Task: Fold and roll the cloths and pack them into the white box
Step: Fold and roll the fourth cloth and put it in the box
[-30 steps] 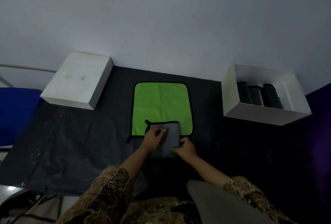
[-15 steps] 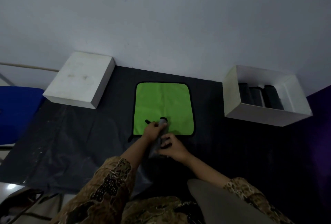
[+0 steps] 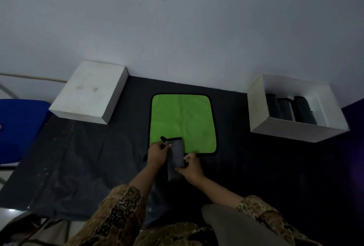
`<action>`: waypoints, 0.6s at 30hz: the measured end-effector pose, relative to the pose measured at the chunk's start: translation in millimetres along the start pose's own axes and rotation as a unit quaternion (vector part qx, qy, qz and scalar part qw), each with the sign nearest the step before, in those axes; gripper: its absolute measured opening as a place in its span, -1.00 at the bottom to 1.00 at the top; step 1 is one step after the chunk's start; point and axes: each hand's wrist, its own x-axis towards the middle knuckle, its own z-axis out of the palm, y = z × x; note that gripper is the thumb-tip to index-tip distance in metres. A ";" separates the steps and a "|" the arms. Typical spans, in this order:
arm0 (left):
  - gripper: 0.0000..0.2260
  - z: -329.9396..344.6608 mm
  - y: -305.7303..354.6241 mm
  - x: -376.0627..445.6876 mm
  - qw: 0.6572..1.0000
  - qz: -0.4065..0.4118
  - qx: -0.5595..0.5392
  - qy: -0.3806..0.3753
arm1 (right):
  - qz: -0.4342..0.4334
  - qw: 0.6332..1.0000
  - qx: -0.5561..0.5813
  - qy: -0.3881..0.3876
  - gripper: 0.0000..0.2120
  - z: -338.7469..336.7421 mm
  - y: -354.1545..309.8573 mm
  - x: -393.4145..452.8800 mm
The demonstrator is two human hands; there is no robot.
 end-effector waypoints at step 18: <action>-0.75 14.1 47.4 -16.0 0.961 0.082 -0.262 0.021 | 0.079 0.898 0.412 -0.132 -0.59 -51.8 -27.0 -1.1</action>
